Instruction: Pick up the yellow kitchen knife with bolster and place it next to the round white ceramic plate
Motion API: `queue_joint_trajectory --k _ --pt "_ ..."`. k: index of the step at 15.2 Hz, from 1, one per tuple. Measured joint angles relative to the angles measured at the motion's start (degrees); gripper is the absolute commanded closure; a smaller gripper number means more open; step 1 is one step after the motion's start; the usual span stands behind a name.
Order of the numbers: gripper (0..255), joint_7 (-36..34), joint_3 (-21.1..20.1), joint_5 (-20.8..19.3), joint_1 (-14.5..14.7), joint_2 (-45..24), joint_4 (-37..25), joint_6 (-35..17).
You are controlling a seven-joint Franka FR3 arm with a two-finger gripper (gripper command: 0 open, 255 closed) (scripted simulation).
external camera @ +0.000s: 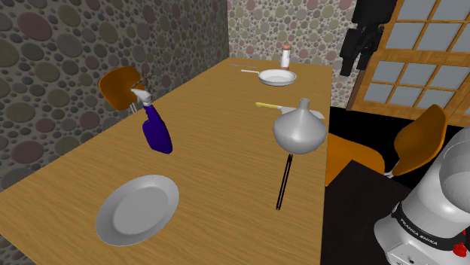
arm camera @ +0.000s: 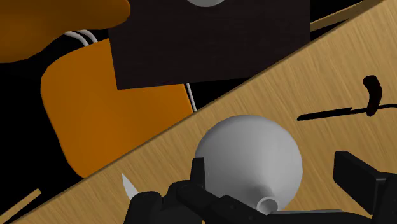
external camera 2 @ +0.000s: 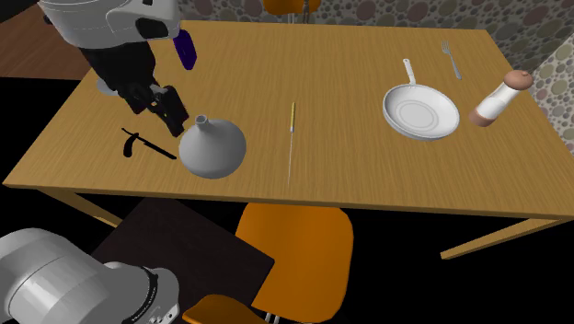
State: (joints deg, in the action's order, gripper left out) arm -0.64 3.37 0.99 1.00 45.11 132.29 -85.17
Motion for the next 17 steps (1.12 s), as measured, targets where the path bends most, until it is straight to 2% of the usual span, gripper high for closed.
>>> queue_joint_trajectory --k 2,6,11,17 --pt "0 0.80 0.49 -0.34 0.03 -0.72 0.16 -0.77" --pt "0 6.24 3.53 -2.30 0.34 -5.03 1.25 -5.50" --pt "0 13.92 7.71 -4.09 1.08 -14.34 0.30 -13.02" --pt "0 22.86 11.67 -4.14 2.17 -26.36 -3.53 -20.24"
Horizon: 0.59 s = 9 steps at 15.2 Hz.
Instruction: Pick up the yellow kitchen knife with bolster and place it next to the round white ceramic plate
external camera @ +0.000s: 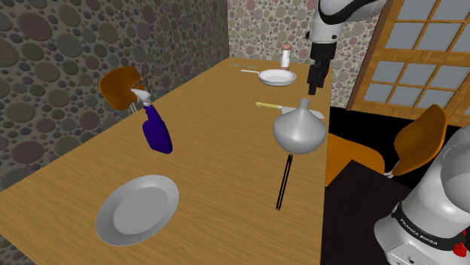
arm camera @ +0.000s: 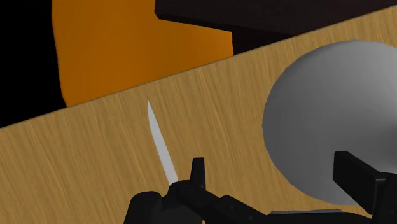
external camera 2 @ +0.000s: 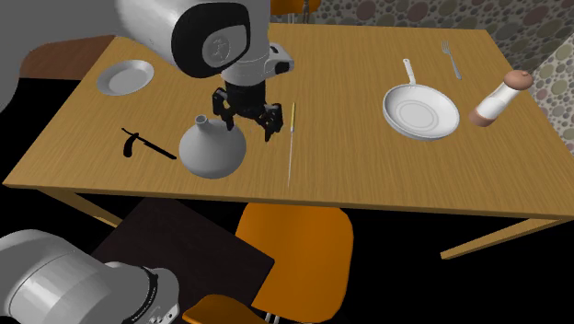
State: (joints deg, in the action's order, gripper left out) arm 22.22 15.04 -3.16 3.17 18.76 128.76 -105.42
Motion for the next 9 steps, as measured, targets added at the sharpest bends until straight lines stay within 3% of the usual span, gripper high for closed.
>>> queue_joint_trajectory --k 9 --pt "0 13.30 2.99 3.91 0.61 -20.17 -10.40 -7.78"
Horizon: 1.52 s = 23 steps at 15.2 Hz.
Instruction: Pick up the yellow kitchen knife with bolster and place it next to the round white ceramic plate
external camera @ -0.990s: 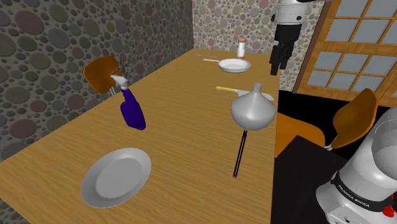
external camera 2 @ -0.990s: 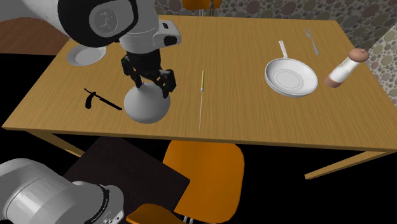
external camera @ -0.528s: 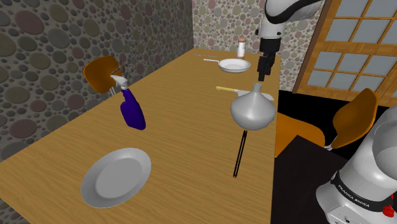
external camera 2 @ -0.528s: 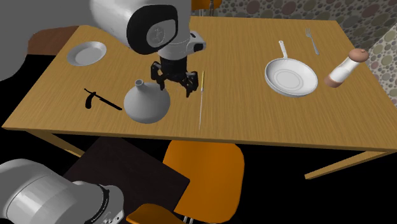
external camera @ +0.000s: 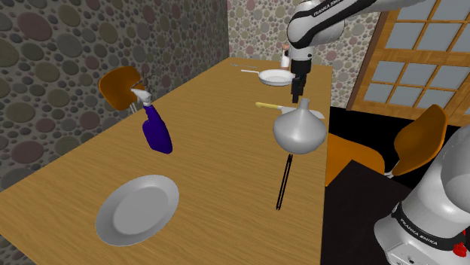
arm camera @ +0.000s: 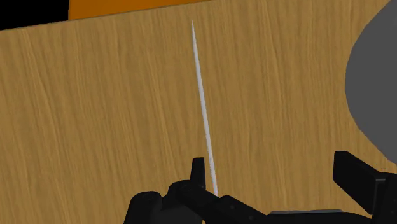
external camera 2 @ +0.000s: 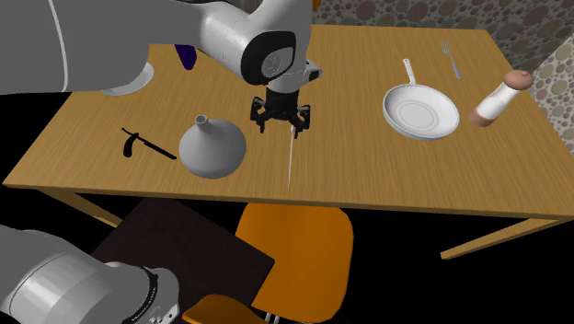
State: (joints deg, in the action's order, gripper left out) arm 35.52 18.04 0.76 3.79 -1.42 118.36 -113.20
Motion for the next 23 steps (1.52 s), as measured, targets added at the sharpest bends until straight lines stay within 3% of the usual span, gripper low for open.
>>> queue_joint_trajectory --k 5,13,19,20,23 --pt "0 6.42 -0.18 2.91 -1.04 -11.00 -7.28 -2.60" --pt "0 7.76 -0.45 3.92 -1.44 -13.85 -5.03 -7.50" --pt "0 7.80 -0.47 4.00 -1.46 -14.04 -4.95 -7.80" --pt "255 7.80 -0.47 4.00 -1.46 -14.04 -4.95 -7.80" --pt "255 7.80 -0.47 3.99 -1.46 -14.04 -4.95 -7.80"
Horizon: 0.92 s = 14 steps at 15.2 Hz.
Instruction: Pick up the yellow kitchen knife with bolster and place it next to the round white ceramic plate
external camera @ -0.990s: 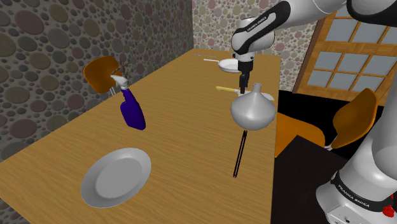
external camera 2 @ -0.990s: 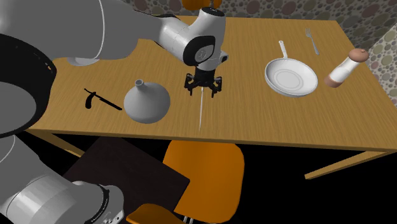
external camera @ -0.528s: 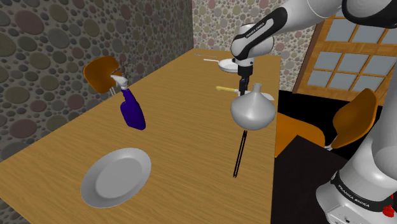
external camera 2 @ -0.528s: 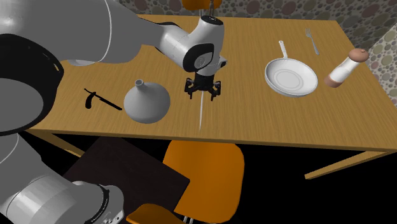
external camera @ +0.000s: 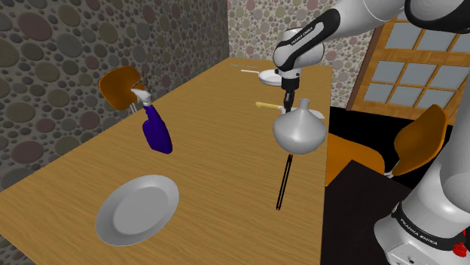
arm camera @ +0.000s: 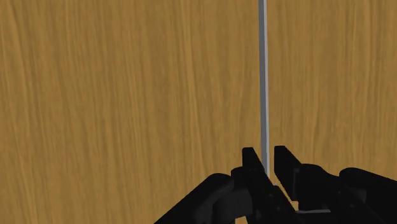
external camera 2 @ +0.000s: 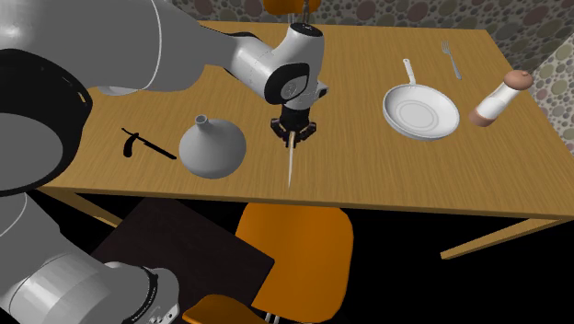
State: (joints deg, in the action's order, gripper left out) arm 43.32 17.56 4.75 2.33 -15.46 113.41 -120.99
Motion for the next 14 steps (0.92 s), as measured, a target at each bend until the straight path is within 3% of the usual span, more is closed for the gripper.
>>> queue_joint_trajectory --k 8,14 --pt "255 -0.05 0.02 -0.06 0.02 0.18 -0.11 0.25" --pt "255 -0.64 0.25 -0.92 0.27 2.41 -1.66 3.91"
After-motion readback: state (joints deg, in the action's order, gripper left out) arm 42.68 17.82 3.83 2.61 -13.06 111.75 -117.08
